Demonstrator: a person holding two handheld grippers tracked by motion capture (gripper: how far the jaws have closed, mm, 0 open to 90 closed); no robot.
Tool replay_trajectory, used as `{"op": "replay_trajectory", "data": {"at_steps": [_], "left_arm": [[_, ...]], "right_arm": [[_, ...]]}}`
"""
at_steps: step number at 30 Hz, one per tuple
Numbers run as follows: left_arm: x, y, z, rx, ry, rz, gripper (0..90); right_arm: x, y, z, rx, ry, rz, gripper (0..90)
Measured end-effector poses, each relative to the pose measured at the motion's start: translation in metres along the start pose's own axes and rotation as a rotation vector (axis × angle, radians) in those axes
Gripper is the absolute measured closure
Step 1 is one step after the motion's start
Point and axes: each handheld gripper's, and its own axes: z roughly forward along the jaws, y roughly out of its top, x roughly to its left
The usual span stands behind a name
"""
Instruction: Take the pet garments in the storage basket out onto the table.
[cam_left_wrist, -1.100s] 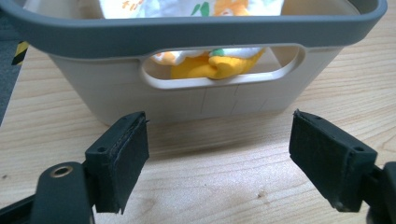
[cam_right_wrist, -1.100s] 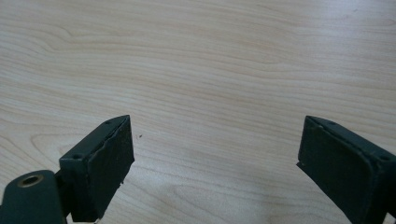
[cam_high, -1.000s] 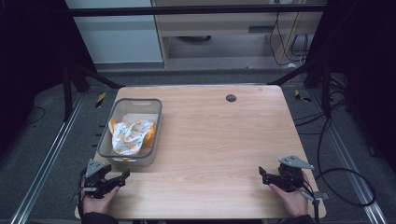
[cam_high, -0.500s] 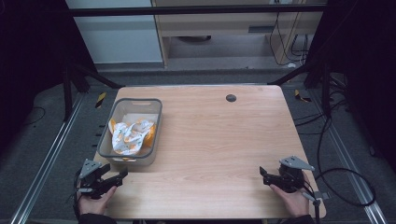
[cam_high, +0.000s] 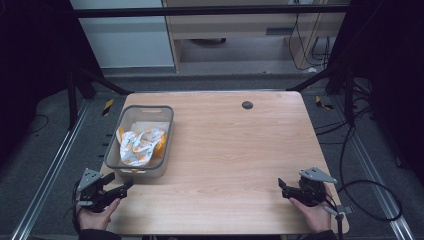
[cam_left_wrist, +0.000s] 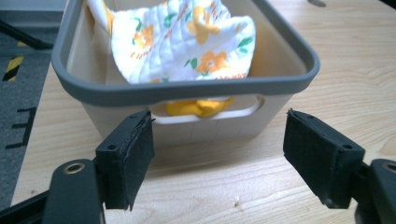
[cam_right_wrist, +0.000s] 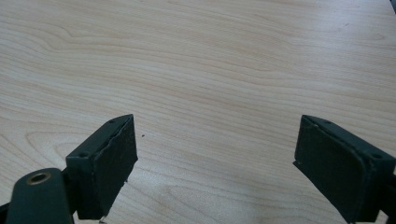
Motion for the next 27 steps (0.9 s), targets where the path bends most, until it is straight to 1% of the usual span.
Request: {"op": "replay_trajectory", "data": {"at_steps": [11, 15, 19, 27], "left_arm": [[-0.005, 0.011, -0.004, -0.015, -0.01, 0.019, 24.1], [-0.009, 0.02, -0.006, -0.028, -0.02, 0.034, 23.9], [-0.012, 0.024, -0.007, -0.035, -0.026, 0.046, 23.9], [-0.012, 0.036, -0.01, -0.051, -0.038, 0.05, 23.6]], "right_arm": [[0.0, 0.0, 0.0, -0.005, 0.0, -0.007, 12.8], [0.0, 0.0, 0.001, -0.006, -0.003, -0.013, 12.8], [0.0, 0.0, 0.001, -0.008, -0.003, -0.011, 12.8], [0.002, 0.001, 0.001, -0.006, 0.0, -0.01, 12.8]]}}
